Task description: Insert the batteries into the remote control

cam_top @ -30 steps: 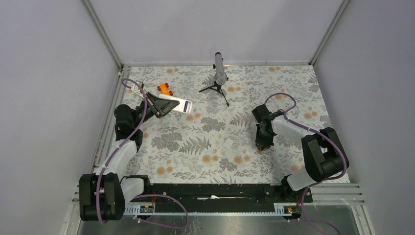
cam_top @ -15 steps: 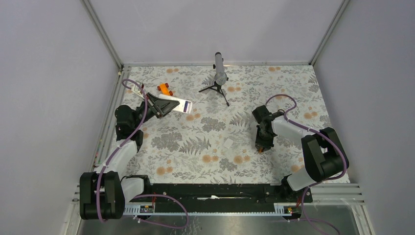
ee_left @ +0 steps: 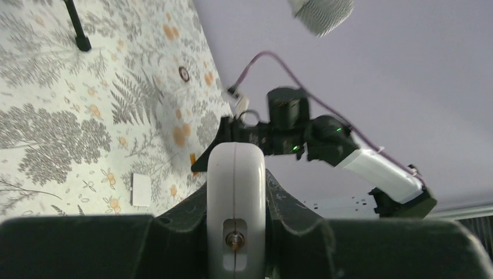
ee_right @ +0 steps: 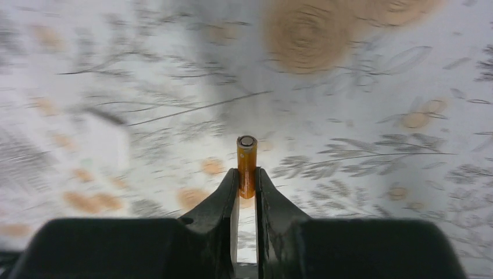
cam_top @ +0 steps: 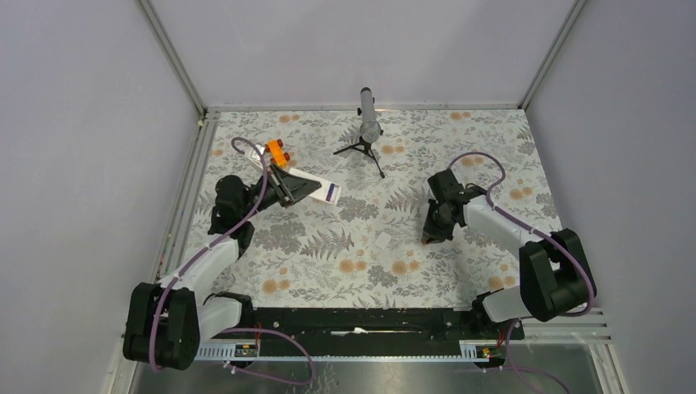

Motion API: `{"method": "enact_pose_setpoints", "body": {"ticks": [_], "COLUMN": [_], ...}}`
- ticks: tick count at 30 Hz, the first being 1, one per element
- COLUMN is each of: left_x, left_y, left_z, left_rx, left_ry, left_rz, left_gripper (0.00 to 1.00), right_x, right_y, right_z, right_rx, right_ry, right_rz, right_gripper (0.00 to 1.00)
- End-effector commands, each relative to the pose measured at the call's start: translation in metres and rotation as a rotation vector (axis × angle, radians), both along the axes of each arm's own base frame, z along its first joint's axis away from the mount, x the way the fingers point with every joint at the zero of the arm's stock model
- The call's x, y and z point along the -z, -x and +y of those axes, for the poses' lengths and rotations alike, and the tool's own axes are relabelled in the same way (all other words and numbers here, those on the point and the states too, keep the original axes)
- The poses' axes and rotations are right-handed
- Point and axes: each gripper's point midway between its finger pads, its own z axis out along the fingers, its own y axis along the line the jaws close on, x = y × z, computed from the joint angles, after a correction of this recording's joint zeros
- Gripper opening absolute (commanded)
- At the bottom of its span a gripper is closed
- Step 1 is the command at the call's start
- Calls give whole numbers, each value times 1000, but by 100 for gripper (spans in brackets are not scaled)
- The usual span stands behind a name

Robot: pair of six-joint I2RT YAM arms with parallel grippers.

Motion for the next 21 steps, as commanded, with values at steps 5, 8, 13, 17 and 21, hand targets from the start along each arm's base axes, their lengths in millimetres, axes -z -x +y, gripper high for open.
{"method": "enact_pose_setpoints", "body": {"ticks": [5,8,13,17,21], "left_x": [7,16,35,44,49], "left_y": [-15,-15,-20,-22,-23], "left_z": [-38,-52,-68,-80,-86], "left_rx": [11,44,60,89,103], "left_ry": [-60,-74,-83,-85,-88], "left_rz": [-43,-5,98,151,184], "left_gripper": [0,0,0,0,0], "right_x": [-120,-152,-187,-192,-193], "right_y": [-65,-73,-70,-63,-59], "right_z": [95,120,160,180,194], "right_rx": [72,108,72,60,27], "right_ry": [-549,-726,-847,-863,-871], "right_rz": [-241,-257,-251,-221,-199], "right_gripper": [10,10,11,12,13]}}
